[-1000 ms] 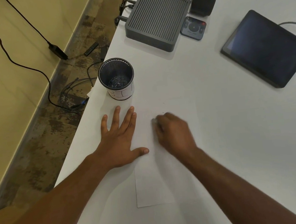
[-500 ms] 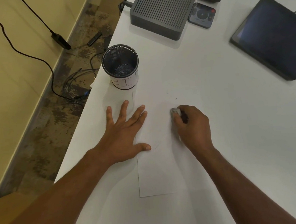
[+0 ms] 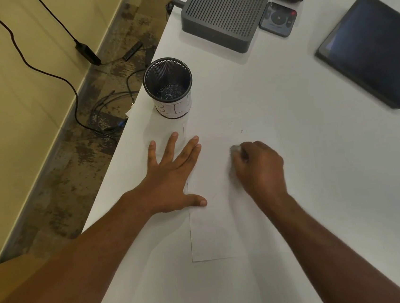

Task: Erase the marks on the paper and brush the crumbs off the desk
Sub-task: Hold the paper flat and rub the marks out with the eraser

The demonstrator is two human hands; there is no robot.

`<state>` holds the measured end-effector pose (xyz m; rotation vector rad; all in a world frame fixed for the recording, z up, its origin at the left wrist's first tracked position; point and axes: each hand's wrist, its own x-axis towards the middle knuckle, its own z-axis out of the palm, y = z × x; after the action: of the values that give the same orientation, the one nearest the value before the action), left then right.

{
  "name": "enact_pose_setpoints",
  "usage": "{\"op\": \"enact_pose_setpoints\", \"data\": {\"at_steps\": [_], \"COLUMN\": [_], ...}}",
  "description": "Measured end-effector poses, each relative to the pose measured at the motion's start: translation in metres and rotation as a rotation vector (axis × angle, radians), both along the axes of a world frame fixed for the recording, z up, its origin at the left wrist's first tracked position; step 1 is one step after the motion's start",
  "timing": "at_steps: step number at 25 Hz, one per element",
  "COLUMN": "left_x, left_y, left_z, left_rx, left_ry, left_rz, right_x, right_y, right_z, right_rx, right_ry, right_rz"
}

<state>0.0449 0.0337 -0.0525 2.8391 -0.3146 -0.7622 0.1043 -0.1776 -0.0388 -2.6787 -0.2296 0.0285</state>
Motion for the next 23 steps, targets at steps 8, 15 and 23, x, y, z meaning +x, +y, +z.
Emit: {"op": "enact_pose_setpoints", "data": {"at_steps": [8,15,23], "left_x": [0.0,-0.001,0.001], "left_y": [0.0,0.001,0.001], "left_z": [0.0,-0.004,-0.004], "left_rx": [0.012,0.008,0.019], "left_ry": [0.004,-0.015,-0.011], "left_rz": [-0.008,-0.014,-0.008], "right_x": [0.006,-0.036,-0.046], "right_y": [-0.008,0.01,0.017], "right_z": [0.001,-0.001,-0.002], "right_rx": [-0.05,0.006,0.016], "right_ry": [-0.012,0.068,0.018], "right_rz": [0.0,0.252,0.301]}}
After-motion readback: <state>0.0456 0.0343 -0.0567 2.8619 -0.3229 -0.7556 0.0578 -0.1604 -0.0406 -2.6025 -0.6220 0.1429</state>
